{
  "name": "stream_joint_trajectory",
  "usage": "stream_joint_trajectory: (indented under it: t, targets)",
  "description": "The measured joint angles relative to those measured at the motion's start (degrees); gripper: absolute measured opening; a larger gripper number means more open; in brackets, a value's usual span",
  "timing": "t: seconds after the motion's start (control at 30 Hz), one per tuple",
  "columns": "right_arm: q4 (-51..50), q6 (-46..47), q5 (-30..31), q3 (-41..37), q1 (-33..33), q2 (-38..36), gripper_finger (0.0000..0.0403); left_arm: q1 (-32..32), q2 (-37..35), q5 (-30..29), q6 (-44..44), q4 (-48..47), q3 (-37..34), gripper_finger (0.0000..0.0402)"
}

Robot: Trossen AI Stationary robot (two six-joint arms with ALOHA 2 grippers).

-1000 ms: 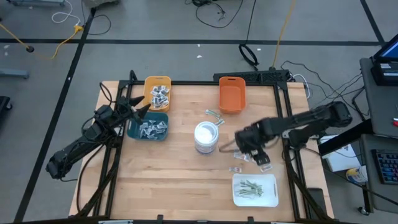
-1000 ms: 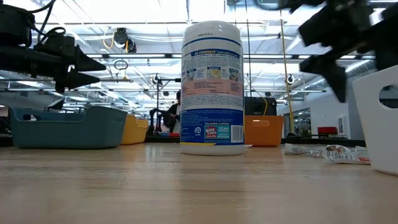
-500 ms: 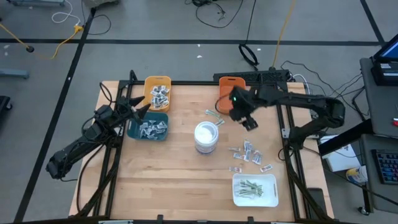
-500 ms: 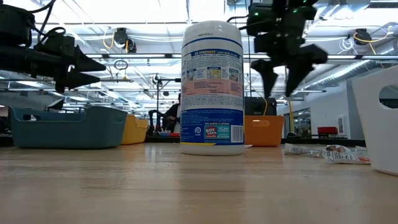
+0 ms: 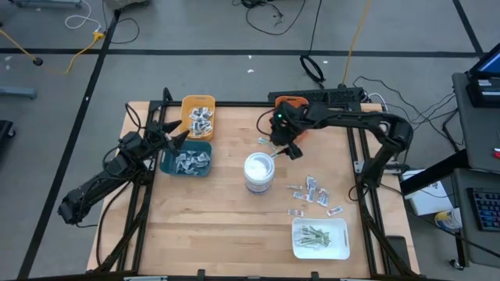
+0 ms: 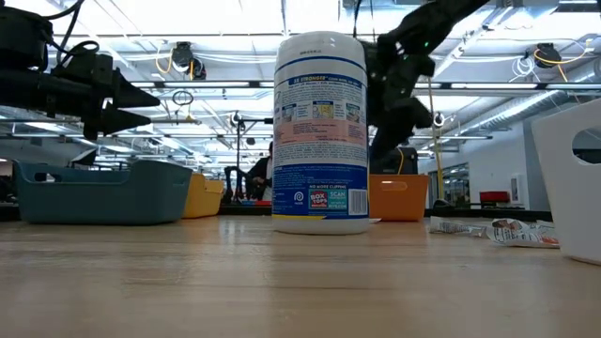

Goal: Pick & Place First Aid Supplies
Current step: Put the green bandage into the white bin

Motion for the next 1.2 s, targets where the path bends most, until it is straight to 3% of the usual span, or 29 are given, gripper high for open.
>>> stream_joint_trajectory:
  t: [0.37, 0.57, 0.73, 0.9, 1.03, 1.2]
  targets:
    - [2.8, 4.0, -2.3, 0.4, 1.8, 7.6, 0.0293, 0.0, 0.0, 0.0, 0.0, 0.0, 0.0, 0.0308]
    - [4.0, 2.4, 2.1, 1.1, 3.1, 9.8, 0.0293, 0.0, 0.0, 0.0, 0.0, 0.0, 0.0, 0.0306]
    - [1.1, 1.8, 2.4, 1.0, 3.4, 12.4, 0.0293, 0.0, 0.0, 0.0, 0.0, 0.0, 0.0, 0.0306]
    - [2.9, -0.1, 7.7, 1.0, 4.2, 13.0, 0.0292, 0.0, 0.0, 0.0, 0.0, 0.0, 0.0, 0.0305]
    - [3.7, -2.9, 9.4, 1.0, 4.5, 13.1, 0.0275, 0.0, 0.0, 0.0, 0.0, 0.0, 0.0, 0.0305]
    - [3.9, -3.0, 9.9, 1.0, 5.0, 13.1, 0.0222, 0.0, 0.0, 0.0, 0.0, 0.0, 0.0, 0.0306]
